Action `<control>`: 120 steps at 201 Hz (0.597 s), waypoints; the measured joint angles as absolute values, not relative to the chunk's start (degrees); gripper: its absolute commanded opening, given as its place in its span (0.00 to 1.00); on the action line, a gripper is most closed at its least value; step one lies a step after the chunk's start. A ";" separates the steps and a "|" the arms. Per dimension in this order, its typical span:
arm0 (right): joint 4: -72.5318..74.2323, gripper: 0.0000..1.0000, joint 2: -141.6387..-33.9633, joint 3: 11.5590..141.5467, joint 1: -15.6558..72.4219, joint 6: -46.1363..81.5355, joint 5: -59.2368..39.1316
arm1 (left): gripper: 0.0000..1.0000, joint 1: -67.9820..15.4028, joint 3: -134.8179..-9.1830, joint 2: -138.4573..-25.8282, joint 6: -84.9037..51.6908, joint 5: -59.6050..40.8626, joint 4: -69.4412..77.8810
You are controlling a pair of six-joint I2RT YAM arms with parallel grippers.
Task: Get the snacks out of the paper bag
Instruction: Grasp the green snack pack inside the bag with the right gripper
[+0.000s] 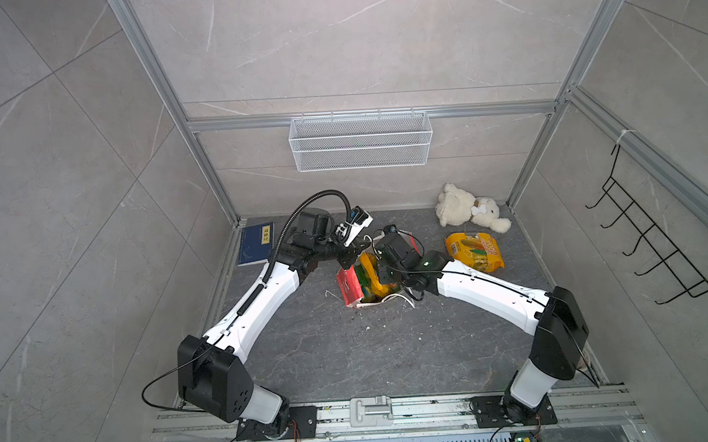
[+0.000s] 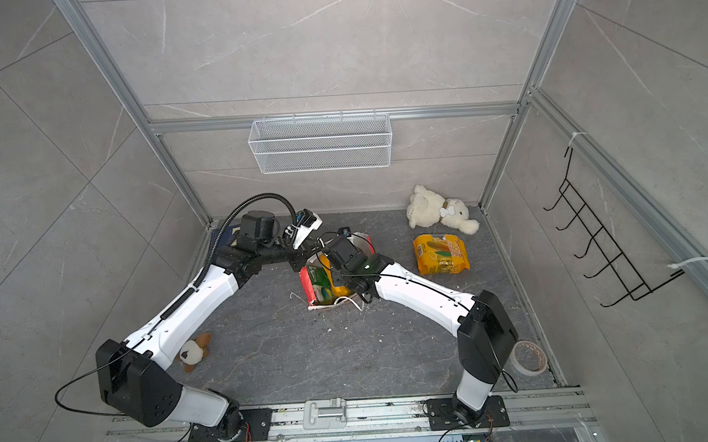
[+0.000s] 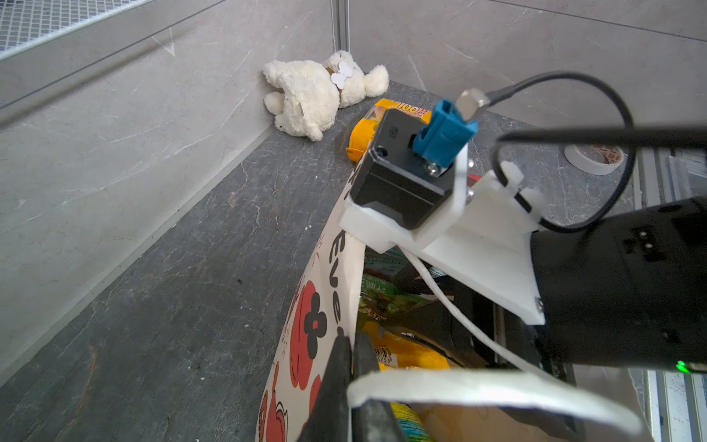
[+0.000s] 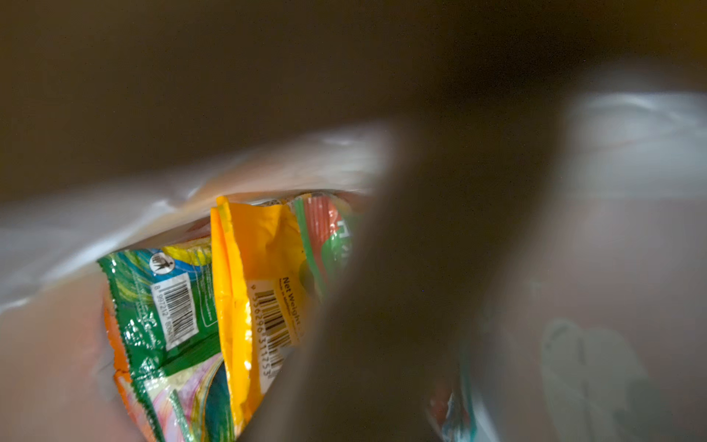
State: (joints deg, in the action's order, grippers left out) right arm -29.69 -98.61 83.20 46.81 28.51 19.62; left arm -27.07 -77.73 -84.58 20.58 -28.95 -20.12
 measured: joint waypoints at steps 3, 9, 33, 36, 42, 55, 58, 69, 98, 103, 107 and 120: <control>-29.69 0.34 -98.74 83.35 46.81 28.51 19.77 | 0.00 -27.07 -77.73 -84.60 20.58 -28.88 -20.12; -29.69 0.34 -99.09 83.68 46.81 28.51 19.90 | 0.00 -27.07 -77.73 -84.64 20.58 -28.84 -20.14; -29.74 0.35 -100.33 84.86 46.81 28.51 20.69 | 0.00 -27.07 -77.73 -84.75 20.58 -28.77 -20.21; -29.76 0.35 -100.44 84.88 46.81 28.51 20.88 | 0.00 -27.07 -77.73 -84.75 20.58 -28.77 -20.21; -29.74 0.33 -100.55 84.88 46.81 28.51 21.06 | 0.00 -27.07 -77.73 -84.75 20.58 -28.73 -20.25; -29.76 0.26 -100.82 85.06 46.87 28.49 21.54 | 0.00 -27.07 -77.73 -84.77 20.58 -28.67 -20.29; -29.74 0.24 -100.88 85.10 46.87 28.51 21.67 | 0.00 -27.07 -77.73 -84.79 20.58 -28.67 -20.29; -29.71 0.17 -101.06 85.25 46.87 28.51 21.98 | 0.00 -27.07 -77.73 -84.79 20.58 -28.60 -20.29; -29.67 0.06 -101.21 85.30 46.87 28.51 22.79 | 0.00 -27.07 -77.73 -84.82 20.60 -28.60 -20.21; -29.67 0.04 -101.21 85.30 46.87 28.53 22.90 | 0.00 -27.07 -77.67 -84.82 20.58 -28.60 -20.08; -29.69 0.03 -101.21 85.30 46.87 28.47 22.98 | 0.00 -27.07 -77.60 -84.82 20.58 -28.60 -19.94; -29.69 0.02 -101.21 85.30 46.85 28.53 22.98 | 0.00 -27.07 -77.19 -84.82 20.53 -28.62 -19.27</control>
State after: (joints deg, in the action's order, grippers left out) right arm -29.69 -101.21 85.30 46.85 28.53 22.98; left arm -27.07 -77.19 -84.82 20.53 -28.62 -19.27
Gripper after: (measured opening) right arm 0.047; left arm 0.045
